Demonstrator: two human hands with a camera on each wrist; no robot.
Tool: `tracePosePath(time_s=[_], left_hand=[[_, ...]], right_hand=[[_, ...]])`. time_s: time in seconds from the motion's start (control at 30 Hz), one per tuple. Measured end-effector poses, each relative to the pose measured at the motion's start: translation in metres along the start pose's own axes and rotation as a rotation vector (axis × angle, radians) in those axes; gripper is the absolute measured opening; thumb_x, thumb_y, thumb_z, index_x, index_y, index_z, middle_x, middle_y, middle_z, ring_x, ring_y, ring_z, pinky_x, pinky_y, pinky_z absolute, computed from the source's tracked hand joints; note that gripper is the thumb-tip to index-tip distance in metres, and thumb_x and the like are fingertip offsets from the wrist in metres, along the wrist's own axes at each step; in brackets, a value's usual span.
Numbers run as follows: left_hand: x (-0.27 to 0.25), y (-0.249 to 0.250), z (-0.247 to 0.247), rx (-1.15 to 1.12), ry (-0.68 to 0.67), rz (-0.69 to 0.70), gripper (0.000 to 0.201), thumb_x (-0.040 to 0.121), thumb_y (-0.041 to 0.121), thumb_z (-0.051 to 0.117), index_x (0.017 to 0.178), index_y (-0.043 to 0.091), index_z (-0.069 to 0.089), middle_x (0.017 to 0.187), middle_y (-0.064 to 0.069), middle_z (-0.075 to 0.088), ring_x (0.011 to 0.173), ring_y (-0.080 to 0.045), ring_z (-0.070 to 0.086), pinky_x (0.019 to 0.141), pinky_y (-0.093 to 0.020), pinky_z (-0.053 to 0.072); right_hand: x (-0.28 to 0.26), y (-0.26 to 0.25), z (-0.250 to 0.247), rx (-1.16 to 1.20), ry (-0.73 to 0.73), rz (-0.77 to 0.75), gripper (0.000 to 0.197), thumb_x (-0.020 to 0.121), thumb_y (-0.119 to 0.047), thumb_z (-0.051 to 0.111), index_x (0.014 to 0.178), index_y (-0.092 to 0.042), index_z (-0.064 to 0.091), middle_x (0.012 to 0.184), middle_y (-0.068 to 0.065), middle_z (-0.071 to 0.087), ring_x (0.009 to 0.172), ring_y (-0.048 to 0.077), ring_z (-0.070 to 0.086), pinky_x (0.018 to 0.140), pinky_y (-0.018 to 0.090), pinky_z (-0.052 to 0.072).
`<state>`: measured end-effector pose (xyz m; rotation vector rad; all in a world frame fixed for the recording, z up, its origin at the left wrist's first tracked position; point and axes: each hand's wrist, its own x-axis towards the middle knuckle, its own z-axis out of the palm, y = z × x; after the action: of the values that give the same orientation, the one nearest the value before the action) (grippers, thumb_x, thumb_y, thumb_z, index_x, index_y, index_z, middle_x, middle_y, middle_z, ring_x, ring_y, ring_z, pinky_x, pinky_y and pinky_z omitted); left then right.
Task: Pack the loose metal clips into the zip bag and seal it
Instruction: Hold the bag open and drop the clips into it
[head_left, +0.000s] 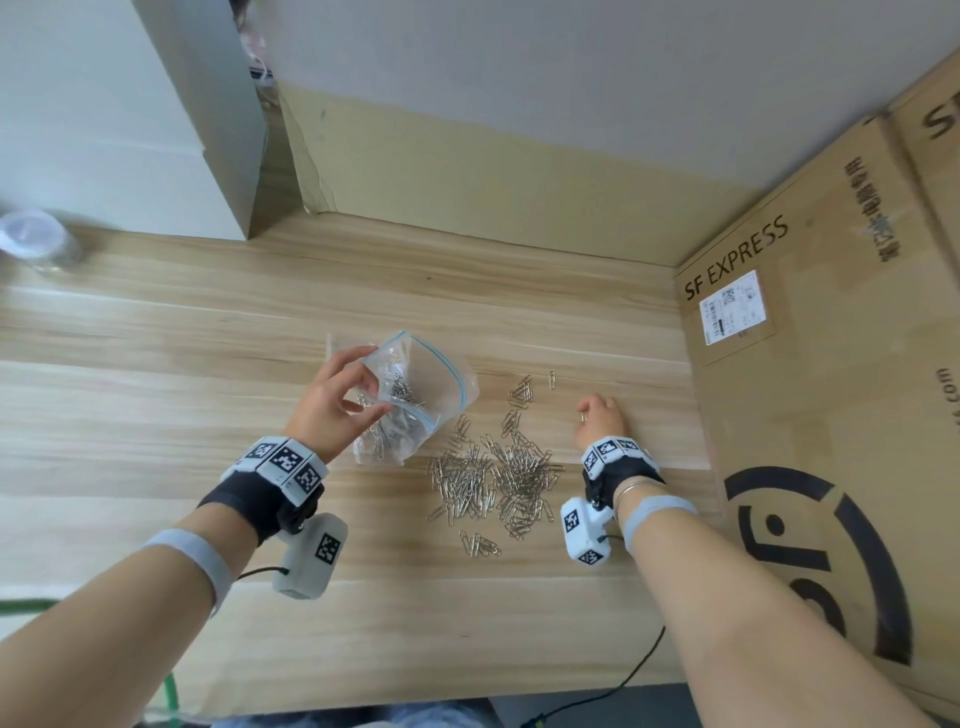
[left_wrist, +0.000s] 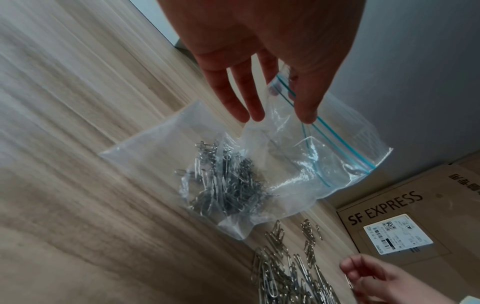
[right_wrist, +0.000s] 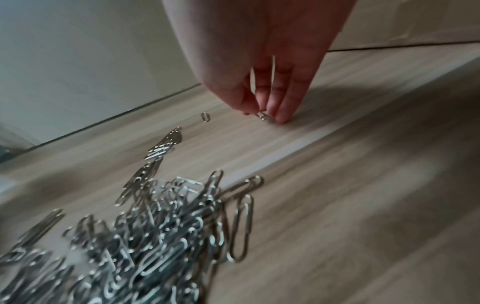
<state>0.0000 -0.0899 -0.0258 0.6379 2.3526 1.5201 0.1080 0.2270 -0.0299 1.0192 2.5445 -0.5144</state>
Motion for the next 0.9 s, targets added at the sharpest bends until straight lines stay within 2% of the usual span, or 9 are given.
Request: tracePosePath(time_s=[0.07, 0.13, 0.23, 0.3, 0.4, 0.5, 0.7, 0.83, 0.9], left_hand=[[-0.001, 0.0, 0.0, -0.001, 0.0, 0.001, 0.034, 0.071, 0.006, 0.072, 0.068, 0.027, 0.046, 0.121, 0.025, 0.038, 0.089, 0.013, 0.052, 0.069, -0.015, 0.053], [-0.001, 0.0, 0.001, -0.001, -0.002, -0.001, 0.034, 0.071, 0.005, 0.072, 0.068, 0.027, 0.046, 0.121, 0.025, 0.038, 0.088, 0.013, 0.051, 0.068, -0.012, 0.052], [-0.001, 0.001, 0.002, -0.005, -0.005, 0.0, 0.034, 0.071, 0.005, 0.072, 0.068, 0.027, 0.046, 0.12, 0.025, 0.038, 0.089, 0.012, 0.052, 0.068, -0.01, 0.051], [-0.001, 0.001, 0.001, 0.003, -0.001, 0.002, 0.034, 0.071, 0.006, 0.072, 0.068, 0.027, 0.046, 0.121, 0.025, 0.038, 0.089, 0.012, 0.051, 0.068, -0.011, 0.052], [-0.003, -0.001, -0.001, 0.011, 0.007, 0.007, 0.035, 0.07, 0.006, 0.072, 0.068, 0.027, 0.045, 0.121, 0.024, 0.039, 0.091, 0.013, 0.051, 0.067, -0.011, 0.052], [-0.004, -0.004, -0.003, 0.017, 0.002, 0.004, 0.035, 0.07, 0.006, 0.072, 0.069, 0.028, 0.045, 0.121, 0.024, 0.039, 0.092, 0.013, 0.051, 0.067, -0.013, 0.053], [-0.004, -0.005, -0.001, 0.017, -0.009, -0.005, 0.036, 0.071, 0.006, 0.072, 0.069, 0.029, 0.045, 0.12, 0.026, 0.037, 0.093, 0.014, 0.05, 0.066, -0.008, 0.05], [-0.003, -0.001, 0.002, 0.009, -0.017, 0.005, 0.036, 0.071, 0.004, 0.072, 0.068, 0.028, 0.045, 0.118, 0.025, 0.037, 0.093, 0.018, 0.049, 0.065, -0.003, 0.048], [-0.003, 0.001, 0.004, 0.01, -0.023, 0.01, 0.037, 0.071, 0.004, 0.072, 0.068, 0.029, 0.044, 0.118, 0.025, 0.037, 0.091, 0.019, 0.049, 0.065, -0.003, 0.048]], right_hand=[[-0.004, -0.006, 0.005, 0.016, -0.006, -0.026, 0.022, 0.086, 0.004, 0.045, 0.101, -0.003, 0.059, 0.118, 0.014, 0.055, 0.105, 0.028, 0.055, 0.093, 0.032, 0.041], [-0.01, -0.014, 0.012, 0.042, -0.035, -0.057, 0.022, 0.089, 0.0, 0.043, 0.091, -0.01, 0.063, 0.104, 0.009, 0.064, 0.092, 0.024, 0.06, 0.08, 0.031, 0.048], [-0.015, -0.026, 0.015, 0.046, -0.085, -0.111, 0.025, 0.09, -0.004, 0.044, 0.085, -0.018, 0.064, 0.089, 0.001, 0.064, 0.075, 0.018, 0.058, 0.067, 0.024, 0.045], [-0.009, -0.031, 0.012, 0.044, -0.042, -0.18, 0.027, 0.087, 0.003, 0.045, 0.098, -0.014, 0.063, 0.104, 0.005, 0.062, 0.094, 0.021, 0.058, 0.083, 0.028, 0.047], [0.009, -0.033, 0.007, 0.039, -0.016, -0.171, 0.056, 0.081, 0.012, 0.044, 0.132, -0.012, 0.044, 0.14, 0.007, 0.038, 0.129, 0.026, 0.037, 0.112, 0.033, 0.03], [0.015, -0.034, 0.005, -0.058, -0.055, -0.186, 0.071, 0.077, 0.013, 0.042, 0.141, -0.016, 0.031, 0.149, 0.003, 0.028, 0.134, 0.028, 0.026, 0.113, 0.031, 0.02], [-0.013, -0.035, 0.017, -0.005, -0.151, -0.345, 0.064, 0.081, 0.01, 0.045, 0.136, -0.023, 0.04, 0.142, -0.001, 0.037, 0.133, 0.019, 0.03, 0.115, 0.035, 0.026], [-0.031, -0.024, 0.012, -0.09, -0.257, -0.441, 0.05, 0.088, -0.011, 0.053, 0.133, -0.028, 0.043, 0.143, -0.003, 0.038, 0.133, 0.019, 0.033, 0.114, 0.037, 0.026], [-0.036, -0.018, 0.009, -0.178, -0.328, -0.462, 0.062, 0.082, -0.03, 0.064, 0.137, -0.034, 0.036, 0.147, -0.004, 0.032, 0.136, 0.021, 0.028, 0.113, 0.041, 0.025]])
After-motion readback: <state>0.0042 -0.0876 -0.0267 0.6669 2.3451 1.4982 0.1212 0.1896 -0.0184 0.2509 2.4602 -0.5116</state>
